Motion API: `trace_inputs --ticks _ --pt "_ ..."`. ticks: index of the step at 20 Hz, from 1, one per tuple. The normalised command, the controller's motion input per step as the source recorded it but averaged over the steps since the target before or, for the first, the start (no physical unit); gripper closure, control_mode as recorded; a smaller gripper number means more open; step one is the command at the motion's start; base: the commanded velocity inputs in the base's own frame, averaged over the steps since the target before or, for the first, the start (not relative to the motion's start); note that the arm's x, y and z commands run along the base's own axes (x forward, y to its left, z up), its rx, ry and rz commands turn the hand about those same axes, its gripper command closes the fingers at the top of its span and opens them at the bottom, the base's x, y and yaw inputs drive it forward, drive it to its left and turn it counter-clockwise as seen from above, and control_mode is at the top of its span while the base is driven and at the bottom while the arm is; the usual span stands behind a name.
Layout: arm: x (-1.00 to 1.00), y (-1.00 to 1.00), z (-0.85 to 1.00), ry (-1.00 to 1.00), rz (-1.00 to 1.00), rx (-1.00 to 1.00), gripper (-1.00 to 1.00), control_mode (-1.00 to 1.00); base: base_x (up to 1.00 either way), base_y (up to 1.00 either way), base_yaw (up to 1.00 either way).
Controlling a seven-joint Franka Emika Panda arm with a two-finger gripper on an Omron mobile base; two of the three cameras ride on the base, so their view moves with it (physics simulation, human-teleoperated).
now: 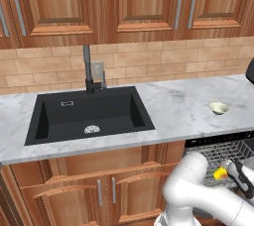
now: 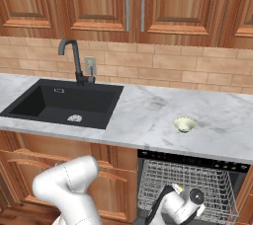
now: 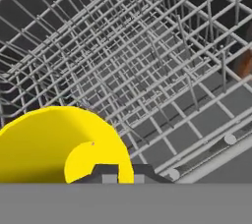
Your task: Pick up the cup and bowl from the counter, place them in the dishwasher, and close the dishwasher door.
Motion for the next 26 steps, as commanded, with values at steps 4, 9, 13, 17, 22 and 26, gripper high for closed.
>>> trace_inputs --ticks 4,9,13,17,22,26 --pt "0.08 0.0 -0.63 0.08 0.0 0.0 -1.0 -1.0 0.0 0.0 0.0" --pt "-0.02 -0.03 -0.7 0.04 0.0 0.0 -1.0 -1.0 0.0 0.0 0.0" --pt "-0.55 -0.12 -0.98 0.01 0.05 0.0 -1.0 -1.0 0.0 0.0 0.0" --pt "-1.0 -0.16 -1.0 0.0 0.12 -0.02 -1.0 -1.0 0.0 0.0 0.0" --pt "-1.0 -0.19 -1.0 0.0 0.15 -0.02 -1.0 -1.0 0.0 0.0 0.0" --pt "-0.61 -0.16 -0.08 -0.06 0.07 0.0 -1.0 -1.0 0.0 0.0 0.0"
